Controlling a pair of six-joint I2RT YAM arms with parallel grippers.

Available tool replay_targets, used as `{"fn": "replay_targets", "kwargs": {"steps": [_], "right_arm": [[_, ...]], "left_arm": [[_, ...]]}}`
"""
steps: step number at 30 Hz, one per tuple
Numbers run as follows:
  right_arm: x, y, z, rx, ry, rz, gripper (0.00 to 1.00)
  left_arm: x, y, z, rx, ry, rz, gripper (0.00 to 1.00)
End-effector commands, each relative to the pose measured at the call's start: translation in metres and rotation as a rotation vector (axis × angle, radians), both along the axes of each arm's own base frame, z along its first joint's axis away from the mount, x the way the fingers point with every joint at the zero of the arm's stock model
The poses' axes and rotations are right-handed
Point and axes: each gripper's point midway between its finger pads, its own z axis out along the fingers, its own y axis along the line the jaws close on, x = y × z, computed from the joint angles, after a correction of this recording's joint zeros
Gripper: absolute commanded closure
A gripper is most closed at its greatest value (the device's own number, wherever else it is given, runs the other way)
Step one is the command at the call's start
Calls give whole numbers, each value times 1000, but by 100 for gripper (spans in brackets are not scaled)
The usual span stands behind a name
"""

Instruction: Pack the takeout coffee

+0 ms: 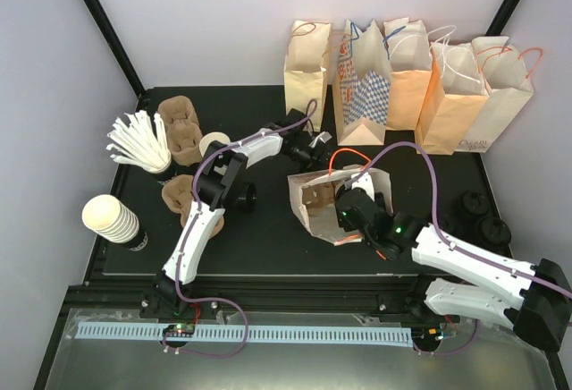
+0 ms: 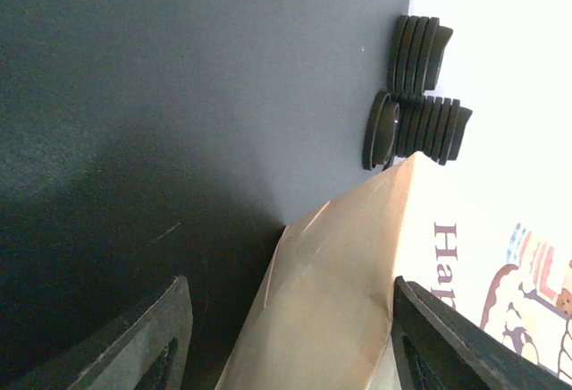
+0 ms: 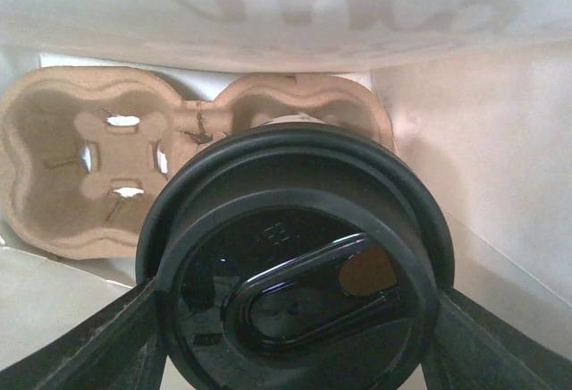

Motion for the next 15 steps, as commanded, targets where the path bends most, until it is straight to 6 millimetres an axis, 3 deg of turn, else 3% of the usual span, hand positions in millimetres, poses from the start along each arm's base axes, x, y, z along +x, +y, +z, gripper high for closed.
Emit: {"fn": "replay_targets", "kwargs": {"steps": [1, 15], "right_arm": [[6, -6, -3, 15, -27, -68, 43], [17, 0, -8, -10, -58, -65, 43]], "left_arm": [[-9, -10, 18, -52, 9, -18, 38], [-25, -13, 25, -68, 20, -36, 42]]}}
